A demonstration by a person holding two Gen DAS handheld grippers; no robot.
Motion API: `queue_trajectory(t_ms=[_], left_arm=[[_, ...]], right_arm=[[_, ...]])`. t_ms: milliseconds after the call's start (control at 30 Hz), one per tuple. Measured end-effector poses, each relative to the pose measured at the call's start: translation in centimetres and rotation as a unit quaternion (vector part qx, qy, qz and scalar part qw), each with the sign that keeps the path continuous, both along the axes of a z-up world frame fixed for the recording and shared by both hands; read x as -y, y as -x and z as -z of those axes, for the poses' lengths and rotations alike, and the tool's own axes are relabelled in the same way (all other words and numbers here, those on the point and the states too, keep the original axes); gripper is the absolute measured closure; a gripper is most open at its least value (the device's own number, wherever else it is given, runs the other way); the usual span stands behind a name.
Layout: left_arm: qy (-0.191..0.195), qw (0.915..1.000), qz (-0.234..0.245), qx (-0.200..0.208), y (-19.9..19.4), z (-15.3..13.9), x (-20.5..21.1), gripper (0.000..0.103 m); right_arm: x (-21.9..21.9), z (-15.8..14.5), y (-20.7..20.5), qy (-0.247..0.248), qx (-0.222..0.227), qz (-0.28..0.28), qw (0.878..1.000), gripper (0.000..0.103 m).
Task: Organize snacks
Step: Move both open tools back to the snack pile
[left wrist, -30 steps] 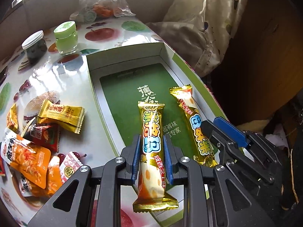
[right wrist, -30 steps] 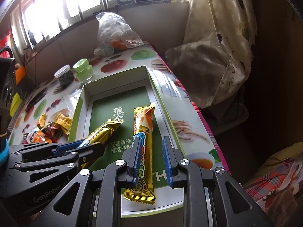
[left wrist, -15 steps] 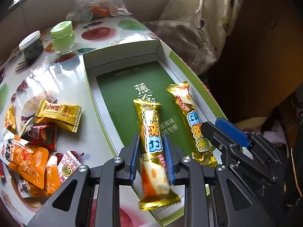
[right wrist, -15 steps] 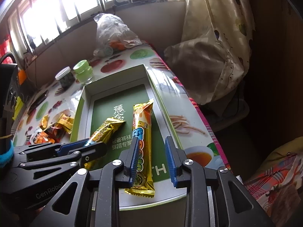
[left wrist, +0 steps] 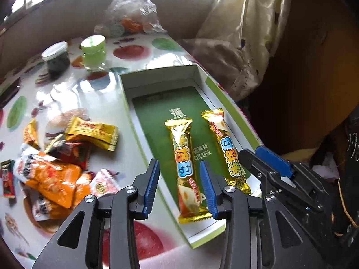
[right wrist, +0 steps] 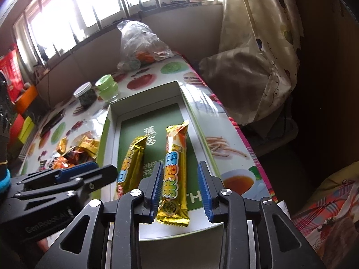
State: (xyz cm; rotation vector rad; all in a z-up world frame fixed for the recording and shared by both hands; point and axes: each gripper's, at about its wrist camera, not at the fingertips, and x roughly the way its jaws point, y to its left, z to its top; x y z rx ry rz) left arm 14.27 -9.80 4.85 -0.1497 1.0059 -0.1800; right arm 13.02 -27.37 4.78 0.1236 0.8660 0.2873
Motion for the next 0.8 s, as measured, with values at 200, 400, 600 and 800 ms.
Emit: queue_trajectory(t_ms=[200, 400, 600, 800], left_arm=[[-0.011, 0.9994, -0.027, 0.020, 2.0, -1.5, -1.7, 0.064], [-0.038, 0.9973, -0.050, 0.037, 4.3, -2.6, -3.8, 0.064], [-0.053, 0.9955, -0.064, 0.044, 6.3, -2.8, -6.1, 0.064], [-0.055, 0.9945, -0.082, 0.035, 7.1, -2.0, -8.5, 0.064]], right_arm=[[-1.4, -1.4, 1.5, 0.013, 0.026, -0.022, 0.999, 0.067], [-3.2, -2.1, 2.7, 0.009, 0.042, -0.044, 0.998, 0.065], [-5.8, -2.1, 3.7, 0.006, 0.045, -0.068, 0.997, 0.064], [-8.6, -2.3, 4.2, 0.014, 0.052, -0.093, 0.994, 0.062]])
